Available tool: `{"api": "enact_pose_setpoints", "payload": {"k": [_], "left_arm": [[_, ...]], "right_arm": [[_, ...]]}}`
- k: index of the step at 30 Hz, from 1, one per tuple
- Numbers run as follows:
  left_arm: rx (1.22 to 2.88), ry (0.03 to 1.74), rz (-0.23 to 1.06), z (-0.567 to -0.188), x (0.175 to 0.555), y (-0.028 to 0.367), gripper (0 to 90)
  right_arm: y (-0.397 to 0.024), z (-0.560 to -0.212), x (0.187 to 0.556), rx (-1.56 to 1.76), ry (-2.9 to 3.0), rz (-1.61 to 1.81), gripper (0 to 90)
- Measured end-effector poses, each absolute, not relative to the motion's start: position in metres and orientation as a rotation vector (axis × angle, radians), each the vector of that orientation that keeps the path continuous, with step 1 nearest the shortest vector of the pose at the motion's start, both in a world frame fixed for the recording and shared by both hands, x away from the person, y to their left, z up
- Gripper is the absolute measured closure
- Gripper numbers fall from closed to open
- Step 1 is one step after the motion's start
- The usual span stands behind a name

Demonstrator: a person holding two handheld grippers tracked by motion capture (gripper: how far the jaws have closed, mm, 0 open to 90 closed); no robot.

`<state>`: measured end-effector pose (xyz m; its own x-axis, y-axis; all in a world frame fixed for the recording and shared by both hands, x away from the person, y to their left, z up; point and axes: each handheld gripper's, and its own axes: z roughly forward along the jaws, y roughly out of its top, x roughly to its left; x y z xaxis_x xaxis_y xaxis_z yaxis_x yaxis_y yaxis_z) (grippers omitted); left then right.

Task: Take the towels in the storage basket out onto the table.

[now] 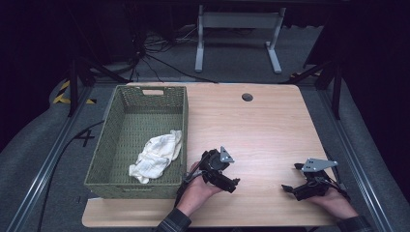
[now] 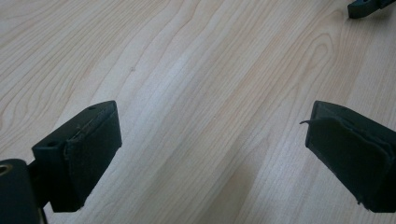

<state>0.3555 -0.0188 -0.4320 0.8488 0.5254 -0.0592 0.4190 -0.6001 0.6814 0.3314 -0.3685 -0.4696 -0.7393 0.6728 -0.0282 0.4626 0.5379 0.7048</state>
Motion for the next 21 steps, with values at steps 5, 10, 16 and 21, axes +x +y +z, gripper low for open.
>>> {"api": "enact_pose_setpoints", "payload": {"k": [5,10,16,21], "left_arm": [[2.305,0.689,0.19,-0.429,0.356,-0.019,4.1],[2.297,0.701,0.194,-0.425,0.358,-0.019,4.2],[2.312,0.705,0.204,-0.42,0.359,-0.02,4.2],[2.304,0.717,0.217,-0.413,0.361,-0.019,4.2]], "right_arm": [[-0.368,-0.47,0.331,0.945,2.482,1.008,0.0],[-0.368,-0.47,0.331,0.945,2.484,1.009,0.0],[-0.368,-0.47,0.332,0.945,2.483,1.008,0.0],[-0.368,-0.47,0.331,0.947,2.483,1.008,0.0]]}}
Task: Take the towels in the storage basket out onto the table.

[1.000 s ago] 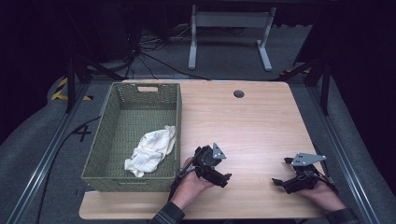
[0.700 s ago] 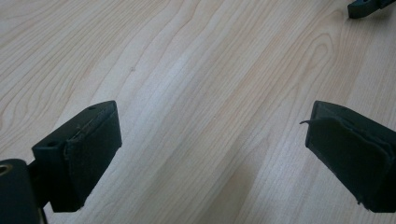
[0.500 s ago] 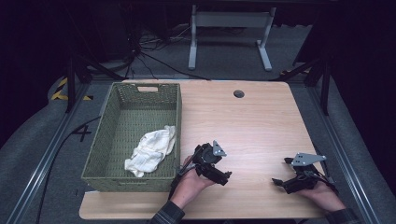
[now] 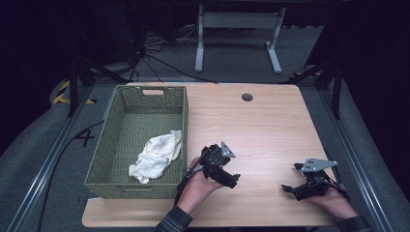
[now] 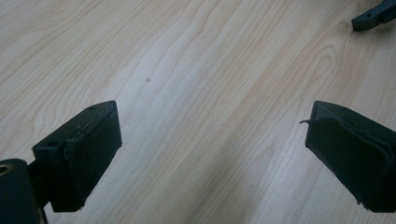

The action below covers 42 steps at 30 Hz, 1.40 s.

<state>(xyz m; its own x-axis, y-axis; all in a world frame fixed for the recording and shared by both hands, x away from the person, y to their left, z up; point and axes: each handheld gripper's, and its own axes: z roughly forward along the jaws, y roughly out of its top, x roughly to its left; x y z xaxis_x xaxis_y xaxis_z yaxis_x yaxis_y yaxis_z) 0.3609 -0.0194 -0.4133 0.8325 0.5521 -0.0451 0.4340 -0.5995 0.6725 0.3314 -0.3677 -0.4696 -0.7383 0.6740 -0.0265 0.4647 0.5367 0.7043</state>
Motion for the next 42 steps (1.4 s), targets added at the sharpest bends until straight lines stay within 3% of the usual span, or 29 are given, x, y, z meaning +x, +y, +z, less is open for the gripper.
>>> {"api": "enact_pose_setpoints", "payload": {"k": [26,42], "left_arm": [[2.306,0.662,0.202,-0.382,0.369,-0.015,4.3],[2.266,0.59,0.212,-0.352,0.376,0.011,5.5]], "right_arm": [[-0.368,-0.47,0.331,0.946,2.482,1.008,0.0],[-0.368,-0.47,0.331,0.948,2.48,1.007,0.1]]}}
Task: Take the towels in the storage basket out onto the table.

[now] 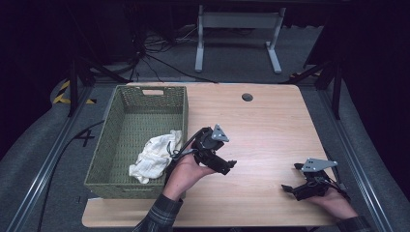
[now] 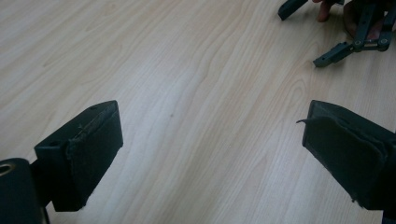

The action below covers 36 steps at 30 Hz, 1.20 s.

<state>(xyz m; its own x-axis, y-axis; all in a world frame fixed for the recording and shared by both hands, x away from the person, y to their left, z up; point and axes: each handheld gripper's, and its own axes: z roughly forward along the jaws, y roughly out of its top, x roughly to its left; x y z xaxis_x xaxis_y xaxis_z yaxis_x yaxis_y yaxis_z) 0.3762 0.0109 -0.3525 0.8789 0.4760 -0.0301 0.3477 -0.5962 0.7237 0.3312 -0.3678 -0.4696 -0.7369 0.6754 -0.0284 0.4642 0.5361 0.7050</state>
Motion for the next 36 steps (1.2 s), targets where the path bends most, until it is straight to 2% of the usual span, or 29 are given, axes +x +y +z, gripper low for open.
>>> {"api": "enact_pose_setpoints", "payload": {"k": [36], "left_arm": [[2.212,0.714,0.276,-0.34,0.388,0.087,6.2]], "right_arm": [[-0.368,-0.47,0.33,0.951,2.477,1.009,0.1]]}}
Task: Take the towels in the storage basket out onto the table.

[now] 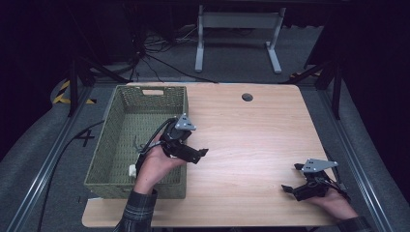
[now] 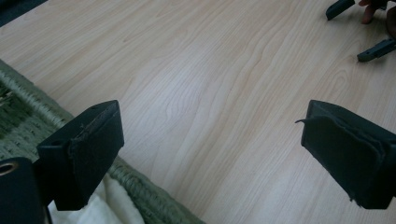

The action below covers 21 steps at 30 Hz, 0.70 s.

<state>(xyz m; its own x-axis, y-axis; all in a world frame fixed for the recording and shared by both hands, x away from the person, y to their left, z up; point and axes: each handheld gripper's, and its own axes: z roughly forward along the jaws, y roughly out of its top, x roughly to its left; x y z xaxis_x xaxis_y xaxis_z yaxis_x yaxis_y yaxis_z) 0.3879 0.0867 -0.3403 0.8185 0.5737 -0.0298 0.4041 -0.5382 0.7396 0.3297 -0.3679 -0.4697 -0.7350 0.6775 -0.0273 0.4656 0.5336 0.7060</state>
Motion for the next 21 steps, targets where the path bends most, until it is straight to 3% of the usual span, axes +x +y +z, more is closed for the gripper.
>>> {"api": "enact_pose_setpoints", "payload": {"k": [21], "left_arm": [[2.154,0.885,0.35,-0.342,0.394,0.148,7.4]], "right_arm": [[-0.368,-0.47,0.33,0.949,2.477,1.009,0.1]]}}
